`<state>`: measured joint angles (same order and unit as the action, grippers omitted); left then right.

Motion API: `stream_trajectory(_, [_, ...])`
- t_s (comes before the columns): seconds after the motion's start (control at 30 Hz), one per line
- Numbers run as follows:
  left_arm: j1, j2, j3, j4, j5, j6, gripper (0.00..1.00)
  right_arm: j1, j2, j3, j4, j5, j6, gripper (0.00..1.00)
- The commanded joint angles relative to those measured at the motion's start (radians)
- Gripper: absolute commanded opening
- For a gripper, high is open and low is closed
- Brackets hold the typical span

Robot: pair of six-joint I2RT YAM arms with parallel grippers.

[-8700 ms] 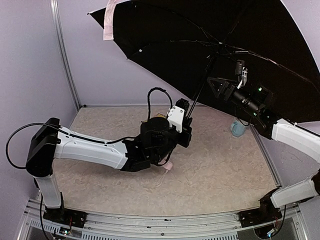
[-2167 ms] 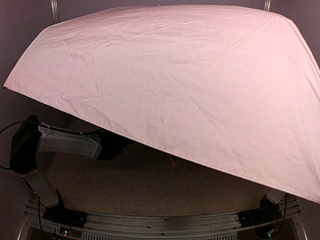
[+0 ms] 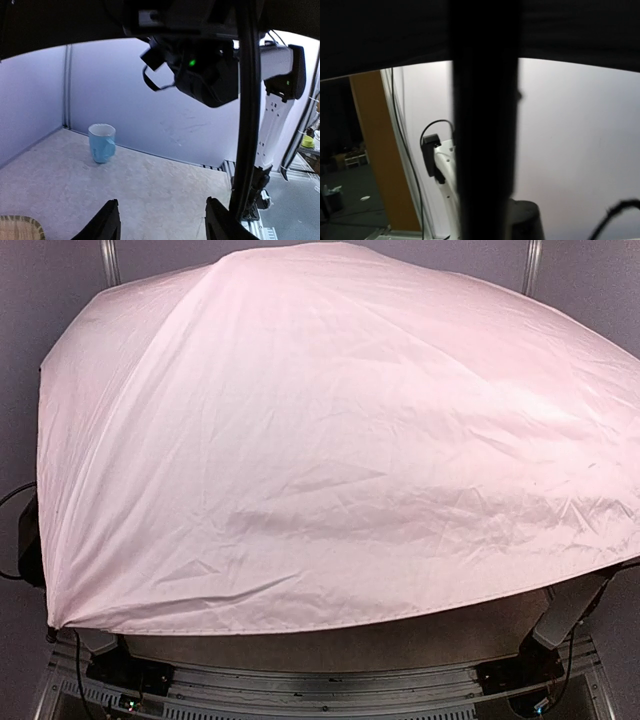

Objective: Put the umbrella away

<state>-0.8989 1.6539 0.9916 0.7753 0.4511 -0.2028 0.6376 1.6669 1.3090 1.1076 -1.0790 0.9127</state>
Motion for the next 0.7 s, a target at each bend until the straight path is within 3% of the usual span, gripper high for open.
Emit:
stream_trajectory(0.0, [-0.019, 0.037, 0.042, 0.070, 0.195, -0.032, 0.55, -0.002, 0.008, 0.031, 0.075, 0.020, -0.040, 0.00])
stream_trajectory(0.33, [0.056, 0.028, -0.030, 0.168, 0.277, -0.102, 0.56, -0.003, -0.032, 0.055, -0.062, -0.083, -0.160, 0.00])
stream_trajectory(0.47, [0.070, -0.007, -0.045, 0.088, 0.286, -0.002, 0.60, -0.003, -0.076, 0.050, -0.219, -0.065, -0.286, 0.00])
stream_trajectory(0.67, [-0.011, -0.018, 0.009, -0.012, 0.291, 0.124, 0.73, -0.001, -0.063, 0.047, -0.167, -0.059, -0.241, 0.00])
